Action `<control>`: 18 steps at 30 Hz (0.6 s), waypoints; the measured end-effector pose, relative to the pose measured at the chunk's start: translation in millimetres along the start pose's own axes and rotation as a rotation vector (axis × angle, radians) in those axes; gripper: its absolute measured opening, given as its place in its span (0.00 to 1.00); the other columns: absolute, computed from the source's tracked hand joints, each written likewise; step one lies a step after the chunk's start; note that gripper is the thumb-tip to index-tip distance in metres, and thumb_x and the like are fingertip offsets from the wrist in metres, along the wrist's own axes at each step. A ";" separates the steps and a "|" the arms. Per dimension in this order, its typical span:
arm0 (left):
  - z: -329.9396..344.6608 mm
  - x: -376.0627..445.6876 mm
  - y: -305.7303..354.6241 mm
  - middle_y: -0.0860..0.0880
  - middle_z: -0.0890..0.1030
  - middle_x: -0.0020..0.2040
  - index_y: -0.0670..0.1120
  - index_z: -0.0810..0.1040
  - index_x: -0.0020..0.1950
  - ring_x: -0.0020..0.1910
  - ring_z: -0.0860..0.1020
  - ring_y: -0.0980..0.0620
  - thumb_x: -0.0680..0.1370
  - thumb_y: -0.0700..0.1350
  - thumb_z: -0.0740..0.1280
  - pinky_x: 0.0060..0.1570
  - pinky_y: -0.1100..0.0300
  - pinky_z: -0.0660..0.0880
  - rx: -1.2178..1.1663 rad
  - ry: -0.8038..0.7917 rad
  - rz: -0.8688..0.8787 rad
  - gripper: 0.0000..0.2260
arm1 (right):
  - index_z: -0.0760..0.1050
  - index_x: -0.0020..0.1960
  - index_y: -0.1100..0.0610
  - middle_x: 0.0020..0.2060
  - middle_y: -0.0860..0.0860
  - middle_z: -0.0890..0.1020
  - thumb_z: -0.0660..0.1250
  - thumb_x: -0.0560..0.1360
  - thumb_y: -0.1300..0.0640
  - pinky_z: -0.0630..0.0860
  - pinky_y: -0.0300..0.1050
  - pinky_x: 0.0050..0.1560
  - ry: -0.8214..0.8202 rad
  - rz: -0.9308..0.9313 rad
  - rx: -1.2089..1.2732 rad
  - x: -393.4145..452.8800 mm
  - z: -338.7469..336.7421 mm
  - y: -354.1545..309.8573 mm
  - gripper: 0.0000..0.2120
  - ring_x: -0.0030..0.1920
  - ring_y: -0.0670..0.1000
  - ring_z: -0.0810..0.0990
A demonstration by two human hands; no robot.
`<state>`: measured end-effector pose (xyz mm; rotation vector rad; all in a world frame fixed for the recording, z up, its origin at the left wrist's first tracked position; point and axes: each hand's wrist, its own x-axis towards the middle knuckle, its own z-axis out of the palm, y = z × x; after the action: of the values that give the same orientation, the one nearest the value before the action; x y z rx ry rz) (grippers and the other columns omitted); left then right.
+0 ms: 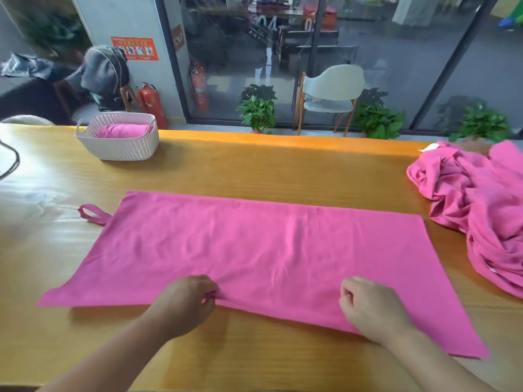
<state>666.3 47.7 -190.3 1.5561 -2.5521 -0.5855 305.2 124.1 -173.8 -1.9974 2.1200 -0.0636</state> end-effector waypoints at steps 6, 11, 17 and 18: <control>-12.3 35.1 -9.4 0.51 0.83 0.45 0.50 0.81 0.51 0.46 0.79 0.50 0.80 0.52 0.62 0.46 0.57 0.75 0.035 -0.188 -0.038 0.10 | 0.74 0.52 0.45 0.47 0.40 0.72 0.56 0.69 0.32 0.70 0.39 0.49 -0.253 -0.196 0.042 -7.1 5.1 -16.7 0.22 0.48 0.40 0.74; -20.9 55.0 -19.9 0.50 0.83 0.43 0.48 0.82 0.49 0.42 0.79 0.50 0.79 0.53 0.64 0.43 0.56 0.75 -0.050 -0.243 -0.067 0.10 | 0.70 0.34 0.50 0.34 0.44 0.75 0.65 0.73 0.44 0.65 0.40 0.38 -0.237 -0.042 0.105 23.4 -7.3 -7.8 0.14 0.35 0.42 0.71; -33.4 71.9 -30.4 0.58 0.81 0.43 0.56 0.82 0.48 0.44 0.78 0.57 0.77 0.53 0.65 0.47 0.59 0.76 -0.019 -0.312 -0.054 0.06 | 0.80 0.41 0.47 0.35 0.40 0.82 0.68 0.76 0.47 0.71 0.33 0.38 -0.300 0.032 0.191 48.7 -31.1 -2.0 0.07 0.36 0.37 0.77; -35.5 74.6 -32.1 0.58 0.81 0.44 0.57 0.81 0.47 0.44 0.78 0.57 0.76 0.53 0.65 0.48 0.59 0.76 -0.003 -0.325 -0.057 0.05 | 0.80 0.41 0.47 0.35 0.40 0.81 0.68 0.77 0.46 0.71 0.33 0.38 -0.312 0.037 0.195 52.2 -32.4 1.3 0.08 0.37 0.37 0.77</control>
<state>667.5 -40.1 -178.0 1.6570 -2.7356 -0.9178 295.2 68.6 -149.6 -1.7305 1.8761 0.0438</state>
